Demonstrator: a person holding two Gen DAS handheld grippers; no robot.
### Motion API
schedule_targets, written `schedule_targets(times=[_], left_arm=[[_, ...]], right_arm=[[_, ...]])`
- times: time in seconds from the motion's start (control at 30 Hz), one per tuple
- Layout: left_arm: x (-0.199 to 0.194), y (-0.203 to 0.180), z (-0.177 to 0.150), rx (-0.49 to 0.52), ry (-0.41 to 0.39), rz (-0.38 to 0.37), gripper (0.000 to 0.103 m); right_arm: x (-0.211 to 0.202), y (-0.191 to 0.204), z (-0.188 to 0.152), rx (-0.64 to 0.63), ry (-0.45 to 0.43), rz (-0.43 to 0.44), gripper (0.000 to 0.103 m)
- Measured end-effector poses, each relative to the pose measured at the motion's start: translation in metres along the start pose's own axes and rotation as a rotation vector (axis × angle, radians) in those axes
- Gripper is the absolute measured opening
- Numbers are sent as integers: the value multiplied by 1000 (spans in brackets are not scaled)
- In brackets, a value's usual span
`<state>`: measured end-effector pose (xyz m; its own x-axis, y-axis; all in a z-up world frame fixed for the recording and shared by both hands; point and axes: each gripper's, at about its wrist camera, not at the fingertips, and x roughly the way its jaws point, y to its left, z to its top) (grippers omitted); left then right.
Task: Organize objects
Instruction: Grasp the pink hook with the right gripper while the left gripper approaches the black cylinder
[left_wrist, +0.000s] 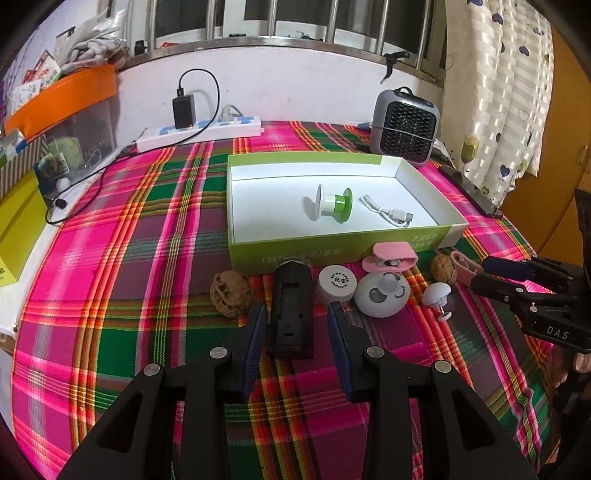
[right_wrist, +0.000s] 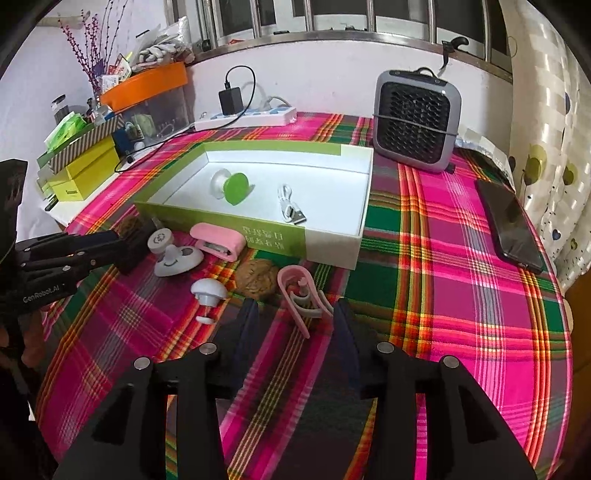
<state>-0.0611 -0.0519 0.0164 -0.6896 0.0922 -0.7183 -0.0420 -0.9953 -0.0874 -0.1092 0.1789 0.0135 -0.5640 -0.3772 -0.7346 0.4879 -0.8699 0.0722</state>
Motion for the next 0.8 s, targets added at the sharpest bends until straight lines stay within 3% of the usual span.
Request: schedule_targets(times=[0.7,0.73,0.77,0.8], left_arm=[[26,-2,3,17,58,4,33],[26,-2,3,21,59,5,32],[27,-3,3,24,59,8,32],[27,-4,4,27,60,12,31]], right_arm=[[22,-13,12,-21,49,19,44],[21,-12,12,-28,46,16,37],[21,-10,12,-36,44,15,24],[21,-9,12,-41,43,11,24]])
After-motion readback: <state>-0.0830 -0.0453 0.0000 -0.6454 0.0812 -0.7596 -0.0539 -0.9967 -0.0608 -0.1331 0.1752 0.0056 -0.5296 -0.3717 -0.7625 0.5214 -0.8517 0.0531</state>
